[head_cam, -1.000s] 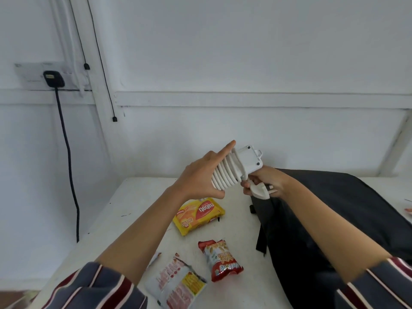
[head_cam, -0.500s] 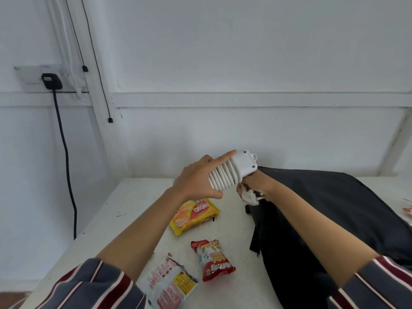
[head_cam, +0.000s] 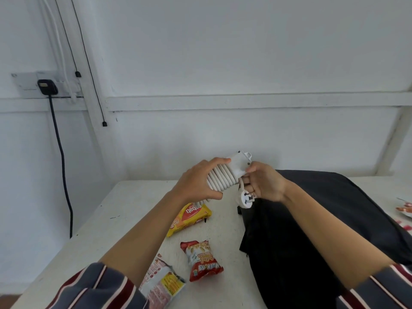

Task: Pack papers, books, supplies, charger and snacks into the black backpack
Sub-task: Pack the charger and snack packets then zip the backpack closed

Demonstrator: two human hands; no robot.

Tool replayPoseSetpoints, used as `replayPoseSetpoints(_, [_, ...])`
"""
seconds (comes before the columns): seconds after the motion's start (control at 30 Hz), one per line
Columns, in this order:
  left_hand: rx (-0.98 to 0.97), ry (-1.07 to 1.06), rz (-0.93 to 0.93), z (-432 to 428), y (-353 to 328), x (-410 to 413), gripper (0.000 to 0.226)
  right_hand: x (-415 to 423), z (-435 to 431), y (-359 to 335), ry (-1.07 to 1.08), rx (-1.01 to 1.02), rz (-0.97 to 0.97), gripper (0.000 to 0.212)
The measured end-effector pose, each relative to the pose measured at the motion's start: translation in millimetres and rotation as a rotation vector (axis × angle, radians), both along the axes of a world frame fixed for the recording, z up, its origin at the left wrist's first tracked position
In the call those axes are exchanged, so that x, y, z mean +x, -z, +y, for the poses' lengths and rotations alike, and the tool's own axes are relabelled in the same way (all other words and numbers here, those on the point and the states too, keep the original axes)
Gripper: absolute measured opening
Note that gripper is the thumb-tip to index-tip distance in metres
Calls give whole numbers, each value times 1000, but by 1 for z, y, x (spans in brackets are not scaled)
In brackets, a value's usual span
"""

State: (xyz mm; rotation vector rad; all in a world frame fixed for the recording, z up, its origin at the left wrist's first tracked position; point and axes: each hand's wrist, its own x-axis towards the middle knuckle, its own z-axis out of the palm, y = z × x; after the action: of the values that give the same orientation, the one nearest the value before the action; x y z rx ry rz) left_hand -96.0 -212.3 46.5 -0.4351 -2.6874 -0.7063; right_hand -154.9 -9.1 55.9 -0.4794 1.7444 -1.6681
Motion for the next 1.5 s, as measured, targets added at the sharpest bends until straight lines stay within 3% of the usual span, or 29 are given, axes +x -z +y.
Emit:
replayPoseSetpoints(0.17, [-22,-11,0,9,-2,3,81,7,3,-2,101,59,14,75])
replayPoseSetpoints(0.23, [-53,-20,-14,13,0,7,81,11,5,2,114,51,-9,80])
replayPoseSetpoints(0.6, [-199,5,-3,30,1,35,81,57,-5,21,403,-178,-52,48])
replayPoseSetpoints(0.77, [-251,59,-9,32,-5,50,82,80,0,22,415,-267,-48,49])
replayPoseSetpoints(0.93, [-219,123,-31,43,-6,69,94,102,14,22,442,-289,-17,32])
replayPoseSetpoints(1.23, [-176,204,-124,75,-3,97,88,145,44,38,611,-368,3,51])
replayPoseSetpoints(1.33, [-174,230,-138,91,-2,103,89,154,65,44,640,-413,34,71])
replayPoseSetpoints(1.5, [-188,259,-137,123,1,107,90,168,104,49,545,-380,65,55])
